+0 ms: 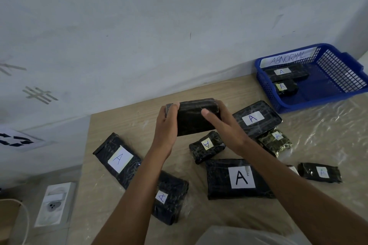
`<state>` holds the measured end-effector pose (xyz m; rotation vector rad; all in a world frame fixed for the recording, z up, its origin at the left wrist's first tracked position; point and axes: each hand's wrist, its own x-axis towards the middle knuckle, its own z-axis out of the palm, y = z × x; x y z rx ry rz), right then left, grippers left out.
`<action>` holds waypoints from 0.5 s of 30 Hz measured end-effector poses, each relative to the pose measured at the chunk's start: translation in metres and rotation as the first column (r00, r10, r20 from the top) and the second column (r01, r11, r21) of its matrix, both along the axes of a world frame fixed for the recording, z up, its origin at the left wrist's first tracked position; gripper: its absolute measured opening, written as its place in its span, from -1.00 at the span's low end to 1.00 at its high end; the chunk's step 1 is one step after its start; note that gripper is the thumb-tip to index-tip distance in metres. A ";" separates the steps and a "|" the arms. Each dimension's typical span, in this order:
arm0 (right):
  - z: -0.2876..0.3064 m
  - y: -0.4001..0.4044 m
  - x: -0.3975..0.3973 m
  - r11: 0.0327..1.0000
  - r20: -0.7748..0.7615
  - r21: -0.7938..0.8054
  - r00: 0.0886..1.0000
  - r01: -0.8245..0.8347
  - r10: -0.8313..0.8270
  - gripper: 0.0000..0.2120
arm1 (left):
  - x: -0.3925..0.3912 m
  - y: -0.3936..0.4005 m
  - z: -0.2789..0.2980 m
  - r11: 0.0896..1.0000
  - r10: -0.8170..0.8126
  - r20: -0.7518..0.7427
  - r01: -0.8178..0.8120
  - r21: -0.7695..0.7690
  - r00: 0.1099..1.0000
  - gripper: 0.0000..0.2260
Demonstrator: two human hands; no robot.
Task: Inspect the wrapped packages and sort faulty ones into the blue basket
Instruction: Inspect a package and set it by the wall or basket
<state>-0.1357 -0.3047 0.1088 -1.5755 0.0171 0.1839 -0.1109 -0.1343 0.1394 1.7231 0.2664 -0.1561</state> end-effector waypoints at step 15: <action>0.004 0.006 0.006 0.981 0.041 0.110 0.985 0.161 -0.167 -0.88 | -0.005 -0.005 -0.012 0.999 0.007 0.212 0.000 -0.032 0.977 -0.92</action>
